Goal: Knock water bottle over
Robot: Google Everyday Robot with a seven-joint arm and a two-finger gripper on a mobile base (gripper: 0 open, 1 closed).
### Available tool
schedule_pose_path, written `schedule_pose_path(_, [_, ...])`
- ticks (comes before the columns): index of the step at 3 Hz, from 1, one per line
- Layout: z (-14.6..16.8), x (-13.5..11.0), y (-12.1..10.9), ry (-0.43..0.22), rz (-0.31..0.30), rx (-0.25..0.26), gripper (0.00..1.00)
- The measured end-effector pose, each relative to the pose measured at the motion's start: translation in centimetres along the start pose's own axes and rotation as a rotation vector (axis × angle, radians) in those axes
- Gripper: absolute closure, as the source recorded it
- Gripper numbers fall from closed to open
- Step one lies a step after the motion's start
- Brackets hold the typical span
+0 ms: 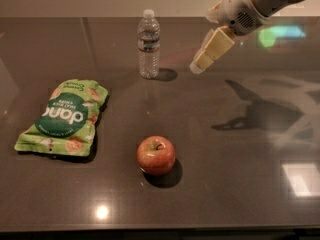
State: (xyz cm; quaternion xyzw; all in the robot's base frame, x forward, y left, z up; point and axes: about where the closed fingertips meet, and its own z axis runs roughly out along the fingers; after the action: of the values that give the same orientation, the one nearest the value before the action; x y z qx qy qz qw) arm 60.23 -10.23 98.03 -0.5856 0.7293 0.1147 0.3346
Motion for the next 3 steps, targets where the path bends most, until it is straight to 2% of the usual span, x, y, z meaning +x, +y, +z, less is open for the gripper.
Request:
schedule_pose_path(2, [6.9, -4.5, -2.5, -0.172, 0.035, -0.031, 0.00])
schedule_pose_path(3, [9.1, -5.9, -4.0, -0.226, 0.052, -0.026, 0.00])
